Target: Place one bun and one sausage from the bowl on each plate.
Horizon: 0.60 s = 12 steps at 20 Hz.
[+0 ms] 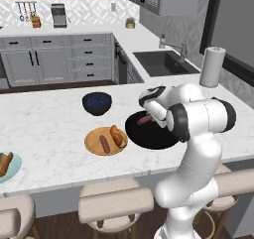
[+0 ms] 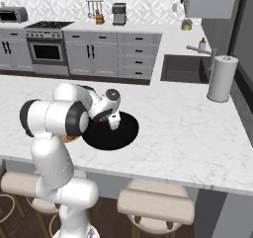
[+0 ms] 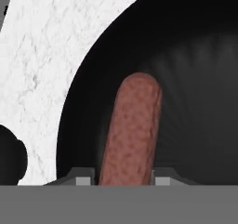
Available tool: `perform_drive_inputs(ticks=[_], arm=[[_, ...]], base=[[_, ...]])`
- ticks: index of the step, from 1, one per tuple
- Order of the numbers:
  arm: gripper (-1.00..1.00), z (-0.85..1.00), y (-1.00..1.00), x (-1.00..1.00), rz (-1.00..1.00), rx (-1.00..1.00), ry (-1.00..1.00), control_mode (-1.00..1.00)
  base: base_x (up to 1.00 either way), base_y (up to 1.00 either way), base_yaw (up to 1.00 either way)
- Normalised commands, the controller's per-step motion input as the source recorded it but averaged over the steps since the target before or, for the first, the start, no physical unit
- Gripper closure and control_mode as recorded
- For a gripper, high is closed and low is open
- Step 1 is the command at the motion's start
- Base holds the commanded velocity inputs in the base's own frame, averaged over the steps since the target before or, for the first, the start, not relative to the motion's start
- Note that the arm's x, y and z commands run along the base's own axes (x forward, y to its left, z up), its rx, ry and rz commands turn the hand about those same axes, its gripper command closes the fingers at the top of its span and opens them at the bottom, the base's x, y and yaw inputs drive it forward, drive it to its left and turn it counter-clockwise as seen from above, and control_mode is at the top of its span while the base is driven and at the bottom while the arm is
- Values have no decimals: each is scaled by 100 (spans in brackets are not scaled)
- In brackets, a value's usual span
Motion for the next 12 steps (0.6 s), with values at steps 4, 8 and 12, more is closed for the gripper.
perform_drive_inputs(ticks=[4,8,12], arm=[[100,87,-5,-75,5,-12,1,-100],[100,65,0,-99,28,-26,0,-100],[100,36,-3,-91,42,-27,0,-100]], base=[[0,0,0],[0,0,0],[0,0,0]])
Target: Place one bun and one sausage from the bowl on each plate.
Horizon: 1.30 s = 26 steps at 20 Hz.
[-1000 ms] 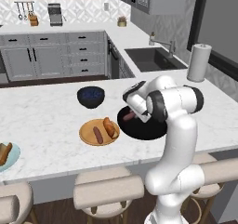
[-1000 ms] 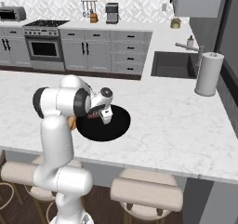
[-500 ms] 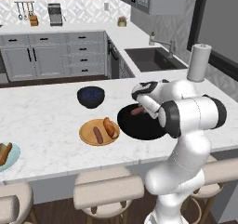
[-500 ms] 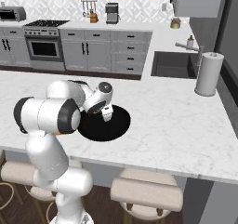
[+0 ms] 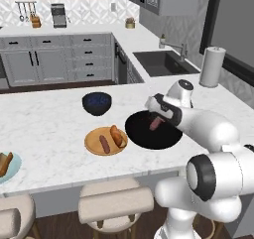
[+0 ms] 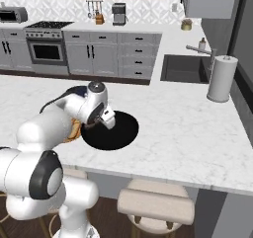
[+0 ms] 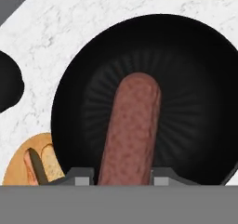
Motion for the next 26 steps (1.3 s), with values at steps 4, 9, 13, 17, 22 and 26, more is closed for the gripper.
perform_drive_inputs(ticks=[4,9,13,17,22,26], arm=[[100,16,-4,-46,46,-23,0,-100],[100,2,-1,-23,31,-33,1,-100],[100,15,-12,-36,14,-26,0,-100],[100,33,-11,-32,10,-11,5,-100],[100,23,-16,-32,2,0,1,-100],[100,8,-23,-15,0,3,0,-100]], base=[[0,0,0],[0,0,0],[0,0,0],[0,0,0],[0,0,0],[0,0,0]])
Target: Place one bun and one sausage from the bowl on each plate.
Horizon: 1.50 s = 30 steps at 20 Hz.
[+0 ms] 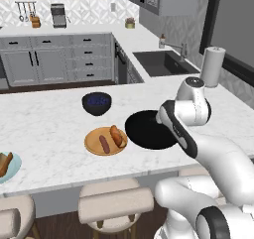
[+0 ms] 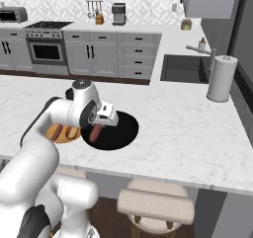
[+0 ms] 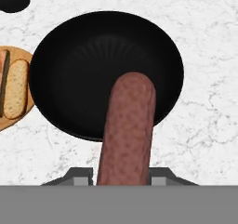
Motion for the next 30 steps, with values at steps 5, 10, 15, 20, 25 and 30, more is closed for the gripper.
perform_drive_inputs(ticks=[5,10,15,20,25,30], arm=[[100,0,0,0,0,0,0,100],[100,0,0,0,0,0,0,100],[100,0,0,0,0,0,0,100],[100,0,0,0,0,0,0,100],[100,0,0,0,0,0,0,100],[100,0,0,0,0,0,0,100]], base=[[-86,9,0],[-48,97,0],[-7,100,0],[1,100,0],[0,100,0],[14,90,0]])
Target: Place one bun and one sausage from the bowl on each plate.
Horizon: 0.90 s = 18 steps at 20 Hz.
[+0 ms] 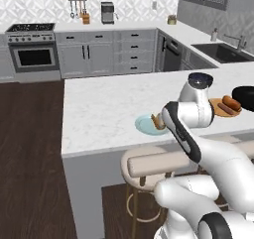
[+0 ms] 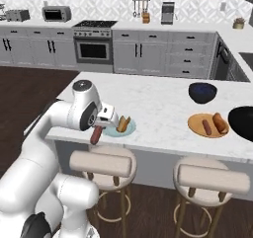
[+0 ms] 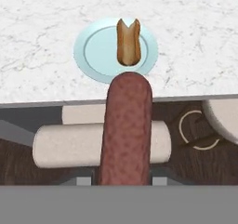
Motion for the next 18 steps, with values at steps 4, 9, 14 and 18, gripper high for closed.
perform_drive_inputs(ticks=[4,9,14,18], arm=[[100,0,0,0,0,0,0,100],[100,0,0,0,0,0,0,100],[100,0,0,25,0,0,0,-100],[100,-15,7,100,0,2,18,-100]], base=[[33,21,0],[49,-1,0],[28,0,0],[0,0,0]])
